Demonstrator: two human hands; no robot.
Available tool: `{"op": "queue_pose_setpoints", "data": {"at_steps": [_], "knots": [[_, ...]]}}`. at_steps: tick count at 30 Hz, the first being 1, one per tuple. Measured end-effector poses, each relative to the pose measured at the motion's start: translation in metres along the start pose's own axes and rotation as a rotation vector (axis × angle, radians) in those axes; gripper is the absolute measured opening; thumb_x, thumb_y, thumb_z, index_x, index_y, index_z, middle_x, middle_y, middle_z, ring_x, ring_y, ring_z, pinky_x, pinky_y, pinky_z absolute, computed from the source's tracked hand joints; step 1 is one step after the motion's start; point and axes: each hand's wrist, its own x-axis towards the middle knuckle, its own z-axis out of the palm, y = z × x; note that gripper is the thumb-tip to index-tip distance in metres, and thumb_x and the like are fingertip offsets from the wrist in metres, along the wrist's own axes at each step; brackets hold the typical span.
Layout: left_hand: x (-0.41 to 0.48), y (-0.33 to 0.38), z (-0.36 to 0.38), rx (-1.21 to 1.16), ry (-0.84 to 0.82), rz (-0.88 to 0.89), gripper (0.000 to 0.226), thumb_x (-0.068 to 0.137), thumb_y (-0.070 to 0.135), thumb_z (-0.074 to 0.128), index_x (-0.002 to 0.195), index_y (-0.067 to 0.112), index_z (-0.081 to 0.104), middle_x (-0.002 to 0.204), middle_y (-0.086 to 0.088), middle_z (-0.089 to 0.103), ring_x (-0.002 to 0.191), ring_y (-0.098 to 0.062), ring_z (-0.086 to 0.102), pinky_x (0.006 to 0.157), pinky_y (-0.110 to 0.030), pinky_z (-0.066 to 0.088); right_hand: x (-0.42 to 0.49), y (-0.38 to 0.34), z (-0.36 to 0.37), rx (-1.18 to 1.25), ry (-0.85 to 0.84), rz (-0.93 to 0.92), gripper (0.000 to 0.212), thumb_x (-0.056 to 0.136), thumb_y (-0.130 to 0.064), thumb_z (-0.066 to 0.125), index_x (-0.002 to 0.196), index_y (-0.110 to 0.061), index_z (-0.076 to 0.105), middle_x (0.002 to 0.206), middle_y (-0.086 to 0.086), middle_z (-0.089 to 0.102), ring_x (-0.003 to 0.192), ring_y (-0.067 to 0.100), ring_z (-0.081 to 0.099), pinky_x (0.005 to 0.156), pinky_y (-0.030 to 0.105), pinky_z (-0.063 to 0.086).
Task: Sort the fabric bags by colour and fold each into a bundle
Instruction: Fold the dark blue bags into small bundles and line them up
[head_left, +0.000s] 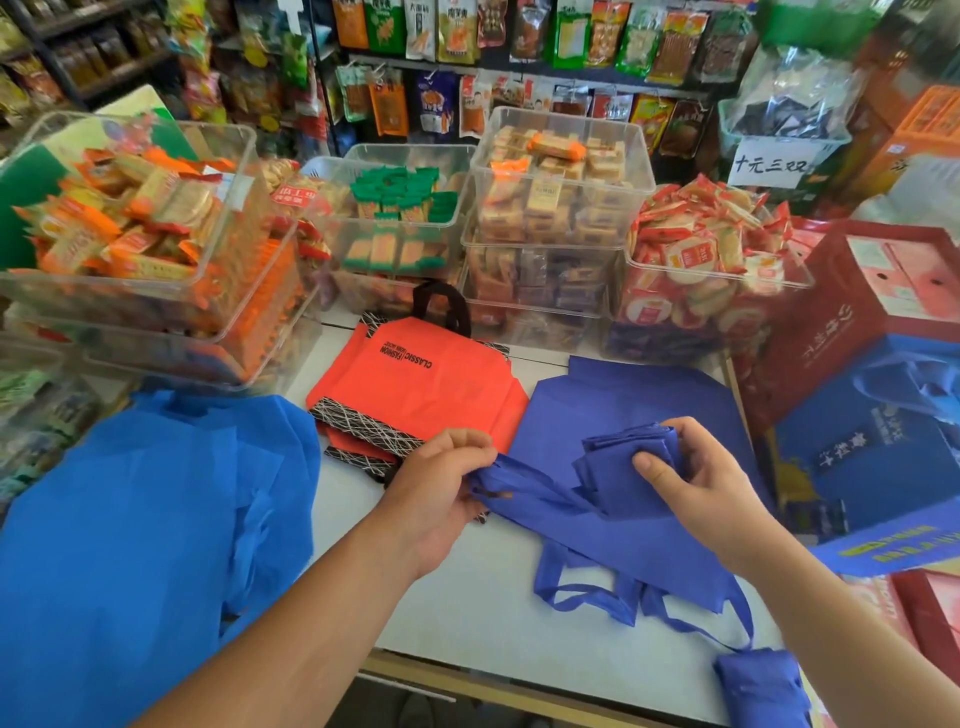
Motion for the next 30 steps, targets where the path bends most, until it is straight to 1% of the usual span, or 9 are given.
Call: {"op": "queue_pose_setpoints", "data": {"at_steps": [3,7,11,15,19,21,23,26,30], "knots": [[0.004,-0.001,0.000,-0.158,0.006,-0.012,0.016,0.100,0.000,0.056,0.100,0.014,0.063,0.079,-0.007,0.065,0.069,-0.019,0.063,0.058,-0.031,0.053,-0.005,-0.003,0.006,0.024,-0.040,-0.010,0.011,0.097,-0.023,0.068,0.098,-0.032,0.062,0.096,0.008,0.071,0.094,0.037,0.067,0.087,0.057,0.054],[0.003,0.002,0.002,-0.152,0.020,0.016,0.021,0.101,-0.004,0.051,0.113,0.013,0.057,0.082,-0.008,0.073,0.070,-0.016,0.067,0.067,-0.030,0.052,-0.010,-0.009,0.008,-0.016,-0.125,-0.071,0.017,0.097,-0.017,0.070,0.106,-0.030,0.061,0.095,0.014,0.069,0.091,0.041,0.063,0.088,0.062,0.052],[-0.005,-0.003,0.012,0.188,-0.034,0.052,0.041,0.093,-0.007,0.062,0.123,0.021,0.059,0.104,-0.003,0.075,0.075,-0.014,0.069,0.075,-0.033,0.049,-0.015,-0.020,0.013,-0.086,-0.192,-0.152,0.021,0.096,-0.015,0.071,0.108,-0.029,0.062,0.094,0.003,0.070,0.092,0.035,0.065,0.086,0.059,0.053],[-0.016,-0.008,0.023,0.442,-0.188,0.128,0.065,0.092,-0.013,0.054,0.137,0.034,0.055,0.131,0.002,0.065,0.095,-0.003,0.070,0.067,-0.019,0.054,-0.017,-0.033,0.016,-0.178,-0.203,-0.242,0.019,0.094,-0.016,0.074,0.104,-0.023,0.061,0.087,-0.002,0.067,0.082,0.028,0.062,0.076,0.043,0.052],[-0.019,-0.007,0.025,0.666,-0.270,0.310,0.079,0.095,-0.006,0.048,0.147,0.053,0.042,0.143,0.005,0.056,0.127,-0.014,0.060,0.104,-0.040,0.054,-0.019,-0.033,0.025,-0.302,-0.175,-0.293,0.016,0.093,-0.017,0.074,0.097,-0.017,0.058,0.078,-0.003,0.063,0.068,0.022,0.053,0.064,0.036,0.047],[-0.025,-0.008,0.028,0.799,-0.302,0.384,0.079,0.097,0.001,0.050,0.150,0.058,0.035,0.149,0.019,0.047,0.137,-0.004,0.047,0.116,-0.037,0.043,-0.020,-0.032,0.028,-0.330,-0.162,-0.314,0.016,0.092,-0.015,0.074,0.095,-0.016,0.058,0.076,-0.003,0.062,0.067,0.022,0.052,0.060,0.034,0.046],[-0.030,-0.008,0.031,0.862,-0.325,0.392,0.080,0.098,0.005,0.052,0.153,0.058,0.030,0.148,0.032,0.040,0.136,0.009,0.040,0.119,-0.030,0.037,-0.022,-0.031,0.030,-0.362,-0.158,-0.331,0.016,0.091,-0.013,0.073,0.091,-0.017,0.057,0.074,-0.004,0.061,0.065,0.021,0.050,0.058,0.032,0.044],[-0.031,-0.004,0.030,0.962,-0.405,0.351,0.090,0.089,0.003,0.048,0.153,0.061,0.024,0.143,0.024,0.047,0.139,0.002,0.041,0.119,-0.034,0.037,-0.025,-0.023,0.033,-0.363,-0.182,-0.247,0.019,0.090,-0.016,0.070,0.083,-0.020,0.052,0.067,-0.005,0.054,0.059,0.017,0.042,0.056,0.031,0.039],[-0.032,0.006,0.025,1.012,-0.418,0.475,0.073,0.095,-0.007,0.042,0.150,0.042,0.047,0.141,0.023,0.058,0.132,0.006,0.051,0.111,-0.027,0.046,-0.030,-0.024,0.035,-0.265,-0.229,-0.172,0.023,0.092,-0.015,0.073,0.080,-0.021,0.054,0.065,-0.005,0.048,0.060,0.008,0.038,0.057,0.020,0.034]]}}
